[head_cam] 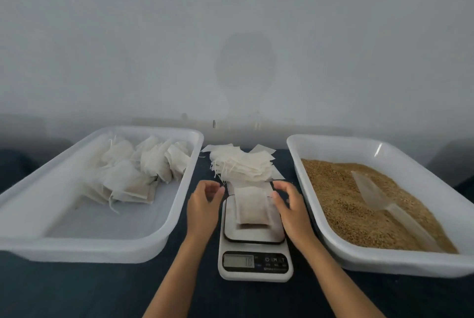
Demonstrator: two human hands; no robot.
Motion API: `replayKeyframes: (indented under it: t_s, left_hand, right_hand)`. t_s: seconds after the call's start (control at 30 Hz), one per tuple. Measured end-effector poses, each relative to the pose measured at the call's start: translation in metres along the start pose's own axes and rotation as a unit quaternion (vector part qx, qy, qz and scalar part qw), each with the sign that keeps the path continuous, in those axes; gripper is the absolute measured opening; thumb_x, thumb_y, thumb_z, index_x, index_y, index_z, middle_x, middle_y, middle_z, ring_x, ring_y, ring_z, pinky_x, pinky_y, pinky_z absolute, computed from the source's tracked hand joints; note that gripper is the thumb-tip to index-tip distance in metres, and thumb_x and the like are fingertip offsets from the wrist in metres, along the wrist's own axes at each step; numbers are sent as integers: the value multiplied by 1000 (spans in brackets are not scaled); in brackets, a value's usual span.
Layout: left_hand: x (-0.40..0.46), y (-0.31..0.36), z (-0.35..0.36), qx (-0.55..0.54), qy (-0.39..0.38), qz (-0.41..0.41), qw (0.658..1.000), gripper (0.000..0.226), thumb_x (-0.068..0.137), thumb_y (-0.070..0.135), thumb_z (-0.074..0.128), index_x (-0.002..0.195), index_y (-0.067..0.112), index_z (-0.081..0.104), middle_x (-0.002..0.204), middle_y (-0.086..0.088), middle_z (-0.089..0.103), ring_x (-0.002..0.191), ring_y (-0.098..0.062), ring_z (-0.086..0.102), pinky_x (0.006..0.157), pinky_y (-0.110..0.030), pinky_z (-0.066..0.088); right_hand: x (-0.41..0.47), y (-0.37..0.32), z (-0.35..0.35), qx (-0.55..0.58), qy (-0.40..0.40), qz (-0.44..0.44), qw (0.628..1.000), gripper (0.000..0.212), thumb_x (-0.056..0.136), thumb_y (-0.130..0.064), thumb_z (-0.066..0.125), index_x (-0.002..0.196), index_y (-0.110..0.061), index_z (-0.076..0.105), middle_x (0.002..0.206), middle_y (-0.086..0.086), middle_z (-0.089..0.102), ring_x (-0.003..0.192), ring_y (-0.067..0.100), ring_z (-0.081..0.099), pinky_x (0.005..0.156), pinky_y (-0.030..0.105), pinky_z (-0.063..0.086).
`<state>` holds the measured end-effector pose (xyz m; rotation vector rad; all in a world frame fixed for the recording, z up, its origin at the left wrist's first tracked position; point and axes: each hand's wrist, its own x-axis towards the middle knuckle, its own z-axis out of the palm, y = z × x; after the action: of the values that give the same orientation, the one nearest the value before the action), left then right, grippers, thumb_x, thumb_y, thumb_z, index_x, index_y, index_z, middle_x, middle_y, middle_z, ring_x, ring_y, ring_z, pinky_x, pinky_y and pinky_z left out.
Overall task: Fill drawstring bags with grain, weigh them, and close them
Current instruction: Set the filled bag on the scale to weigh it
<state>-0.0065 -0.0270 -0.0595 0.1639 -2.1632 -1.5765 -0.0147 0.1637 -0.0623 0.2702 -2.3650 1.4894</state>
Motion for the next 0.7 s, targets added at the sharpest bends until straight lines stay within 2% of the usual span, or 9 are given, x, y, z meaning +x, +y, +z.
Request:
replayKeyframes:
  t_s: [0.03, 0.1, 0.17, 0.27, 0.37, 0.47, 0.6, 0.7]
  left_hand:
    - [1, -2, -4, -5, 5, -11, 1000, 8, 91, 17, 60, 98, 15, 59, 91, 7, 62, 84, -4, 57, 73, -9, 43]
    - [2, -6, -9, -11, 11, -33, 999, 10, 92, 16, 57, 101, 12, 59, 97, 2, 62, 89, -8, 56, 80, -15, 42]
    - [3, -9, -11, -5, 21, -52, 998, 10, 93, 16, 55, 102, 12, 59, 100, 0, 63, 91, -9, 56, 80, -14, 39]
    - [4, -13, -12, -18, 25, -70, 997, 7, 95, 13, 51, 97, 14, 58, 100, -2, 63, 85, -2, 53, 73, -10, 36]
    - [4, -17, -12, -16, 21, -81, 996, 9, 95, 9, 50, 94, 14, 57, 99, 0, 63, 81, 6, 51, 71, -10, 34]
    - [3, -19, -12, -17, 23, -81, 996, 11, 94, 6, 50, 93, 15, 58, 98, 1, 63, 82, 5, 51, 72, -10, 35]
    - [3, -20, -13, -18, 21, -81, 996, 12, 93, 4, 50, 95, 12, 58, 98, -1, 63, 83, 5, 51, 81, -17, 36]
    - [2, -19, -12, -13, 20, -77, 997, 13, 93, 2, 49, 96, 10, 59, 97, -1, 63, 83, 3, 52, 84, -21, 38]
  right_hand:
    - [-1, 1, -3, 19, -4, 14, 1000, 27, 95, -16, 52, 123, -14, 54, 120, -7, 57, 113, 3, 51, 93, 10, 39]
    - [-3, 6, -4, 66, -2, 40, 997, 25, 96, -16, 50, 121, -19, 52, 117, -10, 56, 111, -1, 51, 86, 4, 38]
    - [-8, 13, -5, 107, 7, 57, 993, 23, 97, -15, 47, 120, -17, 53, 118, -5, 56, 111, 0, 51, 85, 5, 40]
    - [-16, 20, -7, 141, 14, 65, 988, 24, 99, -16, 43, 119, -15, 54, 119, -2, 58, 109, -4, 52, 87, 6, 41]
    - [-18, 23, -9, 169, 16, 70, 983, 24, 99, -15, 42, 119, -11, 55, 116, 2, 60, 109, 1, 55, 92, 14, 42]
    - [-19, 23, -8, 179, 12, 64, 982, 22, 99, -13, 41, 115, -11, 56, 113, 4, 62, 108, 5, 57, 90, 12, 43]
    - [-18, 26, -7, 182, 12, 62, 981, 22, 99, -11, 42, 115, -7, 55, 112, 6, 62, 106, 5, 57, 87, 6, 42]
    - [-18, 26, -7, 186, 16, 59, 981, 23, 98, -10, 42, 116, -3, 55, 113, 9, 62, 105, 6, 57, 89, 9, 43]
